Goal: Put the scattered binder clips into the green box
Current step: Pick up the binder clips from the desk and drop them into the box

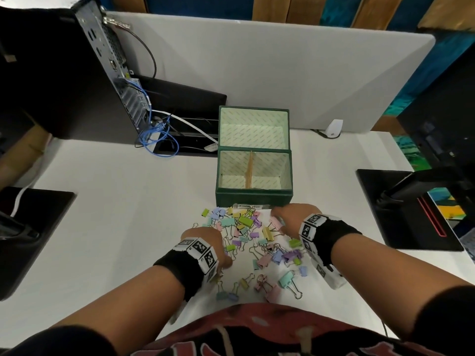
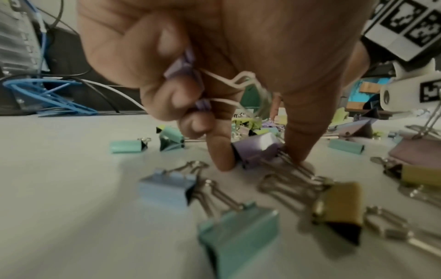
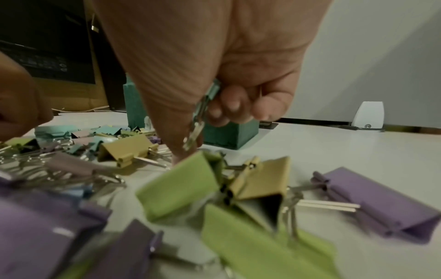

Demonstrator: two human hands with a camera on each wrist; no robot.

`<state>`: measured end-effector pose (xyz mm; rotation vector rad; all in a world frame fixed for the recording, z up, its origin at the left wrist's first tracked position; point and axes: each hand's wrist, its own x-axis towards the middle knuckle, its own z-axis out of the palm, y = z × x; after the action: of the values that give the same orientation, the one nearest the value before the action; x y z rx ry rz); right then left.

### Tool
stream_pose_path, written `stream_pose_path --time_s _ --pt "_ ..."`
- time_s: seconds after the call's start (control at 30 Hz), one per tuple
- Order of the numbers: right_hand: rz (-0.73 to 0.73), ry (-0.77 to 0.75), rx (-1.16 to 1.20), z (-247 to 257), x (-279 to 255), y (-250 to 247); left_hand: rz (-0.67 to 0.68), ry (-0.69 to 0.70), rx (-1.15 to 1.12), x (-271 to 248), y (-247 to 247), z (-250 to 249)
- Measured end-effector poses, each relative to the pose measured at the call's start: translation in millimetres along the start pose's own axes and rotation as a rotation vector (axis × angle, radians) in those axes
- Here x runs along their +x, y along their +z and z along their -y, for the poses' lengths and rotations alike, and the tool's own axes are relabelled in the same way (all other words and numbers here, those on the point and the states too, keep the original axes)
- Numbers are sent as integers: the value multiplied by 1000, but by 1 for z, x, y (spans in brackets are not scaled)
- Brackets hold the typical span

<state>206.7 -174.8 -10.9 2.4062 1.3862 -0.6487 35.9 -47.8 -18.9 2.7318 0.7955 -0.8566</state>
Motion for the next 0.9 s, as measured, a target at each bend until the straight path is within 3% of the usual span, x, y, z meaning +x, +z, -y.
stream_pose_path --time_s 0.2,0.37,0.5,0.63,0.77,0.9 --pt "27 50 46 -6 -3 -6 35 2 -106 3 -5 19" --pt "-4 68 124 -18 -14 -28 24 25 -518 4 -21 41" --pt "-86 37 427 -17 -19 -53 -39 48 -911 7 -44 46" --pt "-184 64 729 -5 -11 -84 -30 -42 -1306 17 -69 48" --pt "-85 156 1063 8 12 -95 -9 -92 -1583 20 -88 47" --pt "-27 207 1215 23 33 -101 -73 -93 -1650 27 -92 46"
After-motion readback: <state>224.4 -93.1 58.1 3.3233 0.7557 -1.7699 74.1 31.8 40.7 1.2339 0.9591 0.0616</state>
